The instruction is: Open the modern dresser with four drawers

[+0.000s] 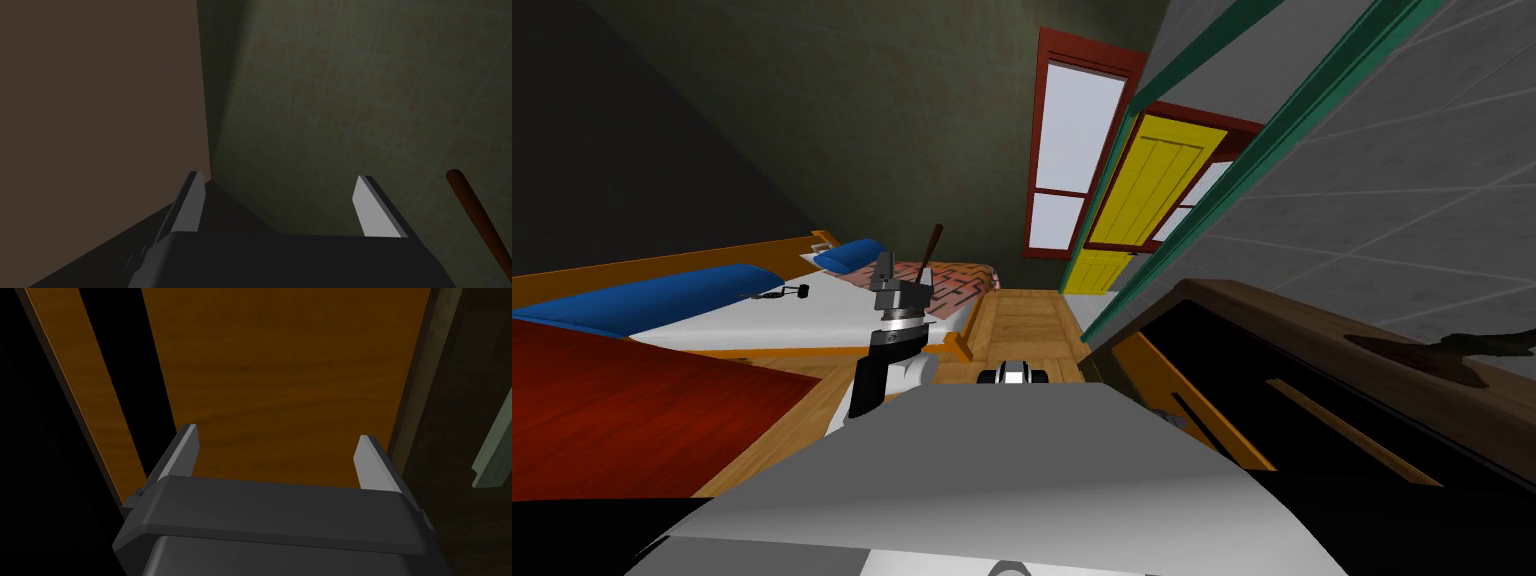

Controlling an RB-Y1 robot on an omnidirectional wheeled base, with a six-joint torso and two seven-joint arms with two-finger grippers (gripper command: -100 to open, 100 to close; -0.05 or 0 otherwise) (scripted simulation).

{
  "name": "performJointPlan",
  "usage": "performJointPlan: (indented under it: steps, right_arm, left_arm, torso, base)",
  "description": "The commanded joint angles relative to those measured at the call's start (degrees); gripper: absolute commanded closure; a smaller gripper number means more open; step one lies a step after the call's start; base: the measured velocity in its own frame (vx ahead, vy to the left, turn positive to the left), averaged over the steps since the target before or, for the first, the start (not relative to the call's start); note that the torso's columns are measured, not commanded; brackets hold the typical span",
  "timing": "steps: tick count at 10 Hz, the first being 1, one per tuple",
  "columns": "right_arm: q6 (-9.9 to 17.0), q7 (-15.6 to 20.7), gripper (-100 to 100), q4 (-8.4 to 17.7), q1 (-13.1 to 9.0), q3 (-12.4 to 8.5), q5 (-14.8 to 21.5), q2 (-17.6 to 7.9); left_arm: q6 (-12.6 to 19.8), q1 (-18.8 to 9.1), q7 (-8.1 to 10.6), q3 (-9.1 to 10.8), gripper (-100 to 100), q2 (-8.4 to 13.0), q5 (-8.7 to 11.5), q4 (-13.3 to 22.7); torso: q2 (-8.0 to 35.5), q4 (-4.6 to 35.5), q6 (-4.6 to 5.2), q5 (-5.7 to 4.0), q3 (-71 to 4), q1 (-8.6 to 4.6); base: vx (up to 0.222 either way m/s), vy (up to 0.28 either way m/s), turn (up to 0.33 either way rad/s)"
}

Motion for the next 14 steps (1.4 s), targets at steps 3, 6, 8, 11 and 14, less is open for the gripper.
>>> performJointPlan:
  steps: [3,6,8,11,14]
  right_arm:
    - [2.46,-1.40,-100,6.99,-2.92,0.57,1.93,-0.56]
    - [2.46,-1.40,-100,6.91,-2.92,0.57,1.93,-0.56]
    - [3.51,-1.39,-100,8.20,-3.60,0.67,2.49,-0.94]
    - [4.97,-1.38,-100,9.87,-4.58,0.80,3.26,-1.58]
    - [5.12,-1.04,-100,9.31,-4.32,0.76,3.21,-1.65]
  left_arm:
    - [0.00,-0.01,0.00,0.00,0,0.00,0.00,0.00]
    - [0.00,0.00,0.00,0.00,0,0.00,0.00,0.00]
    - [0.00,-0.01,0.00,0.00,0,0.00,0.00,0.00]
    - [0.00,-0.01,0.00,0.00,0,0.00,0.00,0.00]
    - [0.00,0.00,0.00,0.00,0,0.00,0.00,0.00]
  torso:
    - [0.04,0.04,-0.10,-0.01,0.04,0.01]
    - [0.04,0.01,0.00,-0.01,0.02,-0.04]
    - [0.05,0.03,-0.08,-0.01,0.04,0.00]
    - [-0.01,0.02,-0.08,0.01,0.00,0.04]
    - [0.06,0.03,-0.04,-0.02,0.04,-0.04]
  base:
    - [0.009,0.017,0.111]
    - [0.010,0.015,0.011]
    - [0.006,0.015,0.090]
    - [0.012,0.017,0.064]
    - [0.003,0.007,-0.005]
